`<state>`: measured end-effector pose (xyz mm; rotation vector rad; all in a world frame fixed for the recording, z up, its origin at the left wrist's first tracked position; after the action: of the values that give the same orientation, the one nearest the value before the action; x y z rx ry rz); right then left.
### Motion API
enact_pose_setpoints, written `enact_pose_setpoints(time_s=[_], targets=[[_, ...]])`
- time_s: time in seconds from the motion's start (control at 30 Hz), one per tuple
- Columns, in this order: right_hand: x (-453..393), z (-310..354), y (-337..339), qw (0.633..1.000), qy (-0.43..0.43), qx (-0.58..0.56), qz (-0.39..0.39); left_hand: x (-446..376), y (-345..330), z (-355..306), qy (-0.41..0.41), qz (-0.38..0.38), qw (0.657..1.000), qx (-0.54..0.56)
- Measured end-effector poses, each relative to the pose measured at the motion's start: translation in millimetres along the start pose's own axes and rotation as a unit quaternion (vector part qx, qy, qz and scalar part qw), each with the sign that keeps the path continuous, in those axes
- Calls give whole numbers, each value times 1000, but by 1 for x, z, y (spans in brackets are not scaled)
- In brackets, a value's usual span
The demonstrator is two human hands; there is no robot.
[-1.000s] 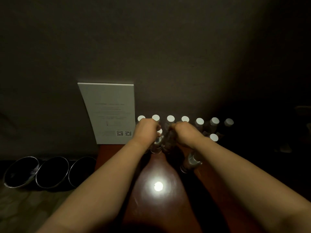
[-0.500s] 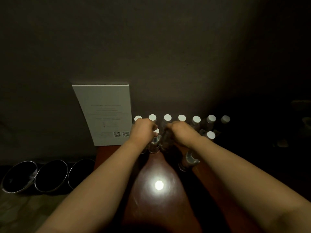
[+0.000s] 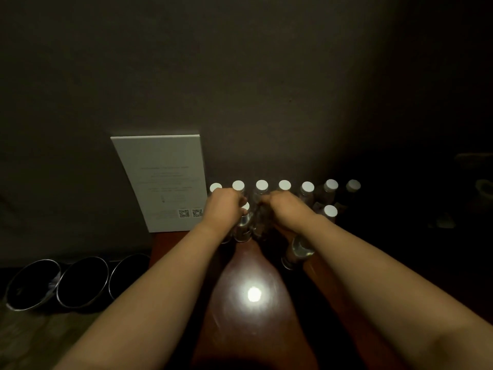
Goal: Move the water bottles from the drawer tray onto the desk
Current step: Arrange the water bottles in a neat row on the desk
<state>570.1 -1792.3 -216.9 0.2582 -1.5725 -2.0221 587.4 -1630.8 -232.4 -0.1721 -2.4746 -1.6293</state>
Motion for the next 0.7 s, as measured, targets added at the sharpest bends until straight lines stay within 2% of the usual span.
enact_pose_setpoints(time_s=[0.7], targets=[[-4,3,-10,999,-41,-12,-3,4,3,-3,1,9,1000,-24]])
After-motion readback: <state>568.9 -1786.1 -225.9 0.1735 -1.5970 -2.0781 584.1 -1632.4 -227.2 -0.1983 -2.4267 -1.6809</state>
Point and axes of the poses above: each hand's wrist, its own x-axis away from the middle knuckle, its own y-axis out of the back of the hand, z = x × y, the point moved 3 cm from there along -x, towards the middle knuckle, and after that the axes turned 11 degrees about y, right-handed, at the moved point
